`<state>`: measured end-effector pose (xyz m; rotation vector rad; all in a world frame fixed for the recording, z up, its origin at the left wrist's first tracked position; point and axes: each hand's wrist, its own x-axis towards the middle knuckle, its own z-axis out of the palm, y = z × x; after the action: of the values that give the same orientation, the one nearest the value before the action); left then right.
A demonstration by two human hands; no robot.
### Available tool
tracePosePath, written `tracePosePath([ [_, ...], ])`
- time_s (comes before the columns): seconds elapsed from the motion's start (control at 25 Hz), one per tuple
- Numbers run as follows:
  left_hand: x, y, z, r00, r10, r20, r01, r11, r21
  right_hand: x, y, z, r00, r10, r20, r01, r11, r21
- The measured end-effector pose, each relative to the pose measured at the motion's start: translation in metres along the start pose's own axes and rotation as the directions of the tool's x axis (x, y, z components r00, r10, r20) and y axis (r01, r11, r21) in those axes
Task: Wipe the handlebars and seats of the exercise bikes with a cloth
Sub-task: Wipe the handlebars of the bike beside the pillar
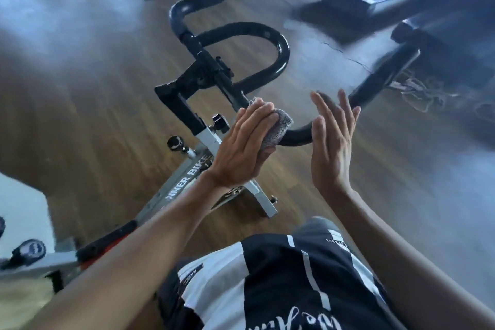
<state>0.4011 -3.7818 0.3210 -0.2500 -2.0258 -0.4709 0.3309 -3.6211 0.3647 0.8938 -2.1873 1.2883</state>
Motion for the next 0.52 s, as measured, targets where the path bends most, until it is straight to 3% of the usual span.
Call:
tracePosePath([
  [0.28,0.015,-0.043,-0.031,0.984,0.107,0.142,-0.088,0.987,-0.131,0.0,-0.018,0.002,0.988,0.153,-0.023,-0.155,0.982,-0.112],
  [0.52,0.051,-0.02,-0.061,0.912,-0.074,0.404,0.119,0.989,-0.089,0.004,-0.041,-0.008,0.931,0.346,0.115,-0.322,0.928,-0.186],
])
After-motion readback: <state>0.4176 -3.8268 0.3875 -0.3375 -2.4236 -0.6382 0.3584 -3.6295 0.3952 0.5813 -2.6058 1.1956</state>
